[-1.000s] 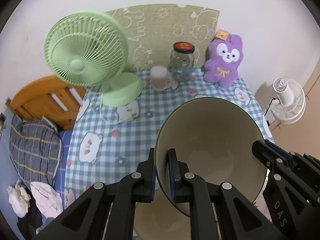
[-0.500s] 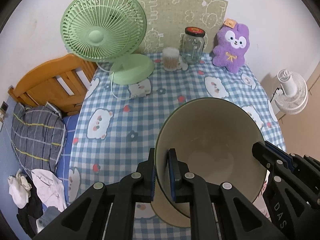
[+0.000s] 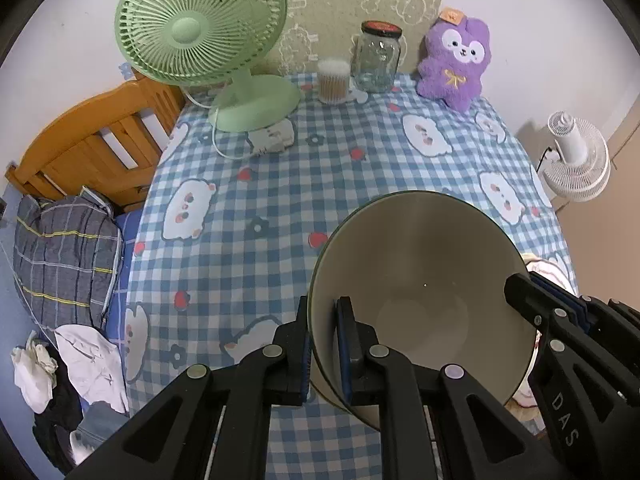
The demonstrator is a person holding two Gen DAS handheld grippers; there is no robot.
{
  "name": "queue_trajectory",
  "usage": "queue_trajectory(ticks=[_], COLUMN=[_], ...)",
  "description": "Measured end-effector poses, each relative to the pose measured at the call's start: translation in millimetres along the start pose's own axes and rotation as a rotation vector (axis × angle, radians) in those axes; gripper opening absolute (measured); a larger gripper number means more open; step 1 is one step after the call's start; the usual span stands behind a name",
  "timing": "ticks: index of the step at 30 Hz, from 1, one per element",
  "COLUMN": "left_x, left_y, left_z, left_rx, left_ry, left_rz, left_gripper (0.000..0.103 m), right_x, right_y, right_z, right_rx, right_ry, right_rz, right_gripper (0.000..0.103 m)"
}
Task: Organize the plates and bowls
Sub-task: 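Carry the cream bowl with both grippers over to the plate stack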
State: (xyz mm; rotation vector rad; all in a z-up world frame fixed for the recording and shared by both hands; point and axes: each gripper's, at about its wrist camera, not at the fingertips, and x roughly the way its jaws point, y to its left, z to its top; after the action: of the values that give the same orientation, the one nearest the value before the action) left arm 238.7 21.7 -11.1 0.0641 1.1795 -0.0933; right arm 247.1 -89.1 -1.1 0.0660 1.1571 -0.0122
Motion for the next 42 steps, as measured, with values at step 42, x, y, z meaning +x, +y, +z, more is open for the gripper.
queue_trajectory(ticks=[42], left_x=[44.6], left_y=[12.1], left_z=[-17.0], left_rx=[-0.021], left_ry=[0.022], left_rz=[-0.022], left_gripper=[0.040], right_x=[51.4], right_y=[6.6], right_z=[-11.0], right_rx=[0.012], right_ry=[0.123], right_rz=[0.035], right_gripper=[0.012])
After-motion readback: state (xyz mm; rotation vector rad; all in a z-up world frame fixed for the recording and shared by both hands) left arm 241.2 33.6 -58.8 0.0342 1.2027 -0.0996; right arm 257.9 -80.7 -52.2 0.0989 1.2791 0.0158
